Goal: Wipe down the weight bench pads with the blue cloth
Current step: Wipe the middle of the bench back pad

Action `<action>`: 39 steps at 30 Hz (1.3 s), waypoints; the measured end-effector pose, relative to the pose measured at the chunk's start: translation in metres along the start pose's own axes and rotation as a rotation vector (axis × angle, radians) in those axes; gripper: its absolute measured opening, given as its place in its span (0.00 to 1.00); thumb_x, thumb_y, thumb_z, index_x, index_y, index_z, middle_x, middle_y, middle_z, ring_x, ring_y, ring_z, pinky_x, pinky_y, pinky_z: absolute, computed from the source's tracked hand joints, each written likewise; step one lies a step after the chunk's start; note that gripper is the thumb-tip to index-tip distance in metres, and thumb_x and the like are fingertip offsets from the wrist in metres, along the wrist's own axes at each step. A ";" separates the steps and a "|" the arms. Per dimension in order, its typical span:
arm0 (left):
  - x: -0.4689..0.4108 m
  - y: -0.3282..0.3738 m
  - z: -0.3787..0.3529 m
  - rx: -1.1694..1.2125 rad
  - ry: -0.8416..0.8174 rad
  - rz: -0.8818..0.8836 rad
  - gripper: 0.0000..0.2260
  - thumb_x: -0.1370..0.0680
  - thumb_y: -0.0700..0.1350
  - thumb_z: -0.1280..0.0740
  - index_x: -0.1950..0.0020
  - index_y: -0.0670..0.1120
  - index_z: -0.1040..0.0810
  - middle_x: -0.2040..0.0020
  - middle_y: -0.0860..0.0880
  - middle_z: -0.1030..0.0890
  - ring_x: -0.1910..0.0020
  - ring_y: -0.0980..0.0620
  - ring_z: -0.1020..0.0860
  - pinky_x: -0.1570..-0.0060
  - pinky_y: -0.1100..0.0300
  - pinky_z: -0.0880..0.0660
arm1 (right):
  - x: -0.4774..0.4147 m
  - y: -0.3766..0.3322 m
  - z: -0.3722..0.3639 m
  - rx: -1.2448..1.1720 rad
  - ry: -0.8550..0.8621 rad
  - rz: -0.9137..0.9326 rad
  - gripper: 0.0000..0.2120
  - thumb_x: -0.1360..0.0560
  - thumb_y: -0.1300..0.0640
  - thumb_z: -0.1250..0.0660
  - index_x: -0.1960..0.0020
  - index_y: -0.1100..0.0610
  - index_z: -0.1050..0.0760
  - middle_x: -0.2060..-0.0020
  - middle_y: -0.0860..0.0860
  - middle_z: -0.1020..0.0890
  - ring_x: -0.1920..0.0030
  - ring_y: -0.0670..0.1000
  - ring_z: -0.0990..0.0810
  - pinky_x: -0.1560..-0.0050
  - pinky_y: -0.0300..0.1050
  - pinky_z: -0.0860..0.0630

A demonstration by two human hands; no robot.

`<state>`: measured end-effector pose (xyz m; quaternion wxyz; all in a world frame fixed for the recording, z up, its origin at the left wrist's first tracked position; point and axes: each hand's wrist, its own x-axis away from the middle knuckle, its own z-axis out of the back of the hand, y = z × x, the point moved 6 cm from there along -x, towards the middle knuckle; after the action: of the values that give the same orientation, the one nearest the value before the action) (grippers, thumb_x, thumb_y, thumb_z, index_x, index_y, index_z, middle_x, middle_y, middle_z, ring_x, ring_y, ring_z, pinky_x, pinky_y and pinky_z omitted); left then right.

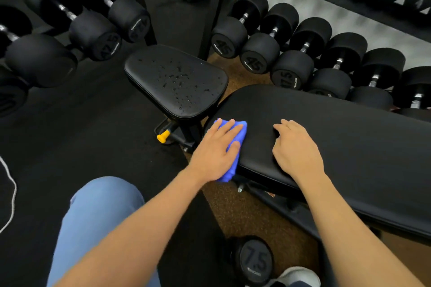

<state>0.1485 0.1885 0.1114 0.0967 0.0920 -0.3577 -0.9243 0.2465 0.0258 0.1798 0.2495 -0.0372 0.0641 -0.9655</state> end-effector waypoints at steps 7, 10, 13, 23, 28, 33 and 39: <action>-0.035 -0.045 0.013 0.112 -0.107 -0.166 0.24 0.17 0.55 0.46 0.21 0.51 0.32 0.21 0.53 0.35 0.19 0.53 0.46 0.21 0.59 0.52 | 0.003 -0.007 0.003 0.073 0.070 0.073 0.17 0.17 0.59 0.44 0.31 0.61 0.27 0.31 0.56 0.26 0.25 0.54 0.35 0.28 0.45 0.38; -0.023 -0.026 0.011 0.077 -0.035 -0.074 0.28 0.20 0.59 0.45 0.21 0.50 0.32 0.20 0.50 0.35 0.19 0.49 0.46 0.20 0.53 0.52 | 0.003 -0.011 0.001 0.099 0.071 0.105 0.16 0.17 0.61 0.45 0.34 0.64 0.25 0.34 0.58 0.24 0.28 0.56 0.32 0.27 0.46 0.39; 0.003 0.025 0.000 -0.002 0.032 -0.243 0.29 0.20 0.61 0.40 0.23 0.48 0.30 0.22 0.48 0.32 0.20 0.50 0.42 0.20 0.56 0.50 | -0.001 -0.010 -0.002 0.091 0.082 0.108 0.16 0.18 0.61 0.43 0.33 0.64 0.25 0.32 0.59 0.25 0.27 0.57 0.33 0.25 0.47 0.40; -0.007 -0.022 0.008 0.051 0.055 -0.531 0.23 0.20 0.49 0.39 0.27 0.42 0.25 0.25 0.45 0.28 0.22 0.43 0.36 0.26 0.42 0.35 | 0.000 -0.004 -0.008 0.095 0.042 0.031 0.19 0.18 0.57 0.43 0.28 0.59 0.29 0.27 0.54 0.29 0.24 0.54 0.37 0.29 0.50 0.31; -0.015 -0.033 0.016 0.074 0.092 -0.383 0.22 0.18 0.50 0.40 0.26 0.45 0.26 0.25 0.49 0.28 0.21 0.48 0.37 0.24 0.45 0.38 | 0.001 -0.005 -0.005 0.084 0.037 0.012 0.19 0.16 0.57 0.45 0.28 0.58 0.30 0.25 0.51 0.32 0.22 0.51 0.41 0.30 0.49 0.33; 0.009 0.026 -0.004 -0.029 0.121 -0.435 0.22 0.18 0.52 0.38 0.25 0.48 0.26 0.26 0.50 0.26 0.22 0.49 0.36 0.23 0.51 0.39 | -0.001 -0.006 -0.007 0.075 0.046 0.037 0.18 0.17 0.58 0.44 0.29 0.60 0.29 0.27 0.54 0.30 0.23 0.53 0.39 0.27 0.47 0.36; -0.024 -0.027 0.016 0.027 -0.054 -0.529 0.23 0.17 0.51 0.41 0.23 0.46 0.29 0.23 0.49 0.31 0.20 0.48 0.40 0.22 0.45 0.40 | 0.006 -0.012 0.008 0.102 0.050 0.092 0.20 0.17 0.60 0.43 0.26 0.64 0.31 0.26 0.58 0.30 0.23 0.56 0.37 0.24 0.42 0.51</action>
<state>0.1648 0.2242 0.1070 -0.1593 0.1591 -0.3361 -0.9145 0.2365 0.0327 0.1893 0.2937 0.0029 0.0226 -0.9556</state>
